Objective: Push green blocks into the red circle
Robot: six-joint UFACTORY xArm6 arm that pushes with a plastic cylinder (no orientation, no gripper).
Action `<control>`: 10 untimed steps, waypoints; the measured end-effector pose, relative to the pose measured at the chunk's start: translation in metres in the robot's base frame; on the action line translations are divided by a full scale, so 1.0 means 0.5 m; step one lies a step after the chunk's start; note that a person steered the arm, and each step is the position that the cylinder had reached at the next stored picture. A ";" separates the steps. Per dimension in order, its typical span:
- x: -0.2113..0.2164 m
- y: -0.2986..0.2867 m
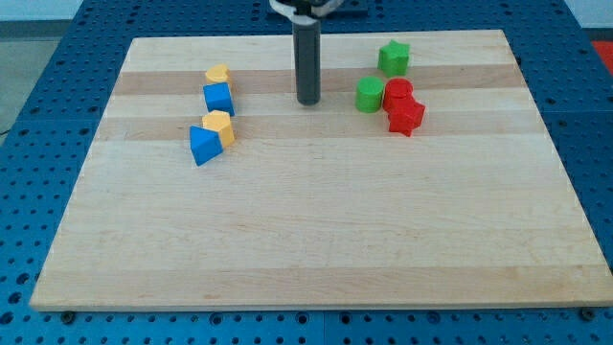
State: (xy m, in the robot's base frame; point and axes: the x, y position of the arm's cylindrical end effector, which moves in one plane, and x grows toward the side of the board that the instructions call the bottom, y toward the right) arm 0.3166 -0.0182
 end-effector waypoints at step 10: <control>-0.067 0.406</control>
State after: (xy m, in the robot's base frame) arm 0.2832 0.1849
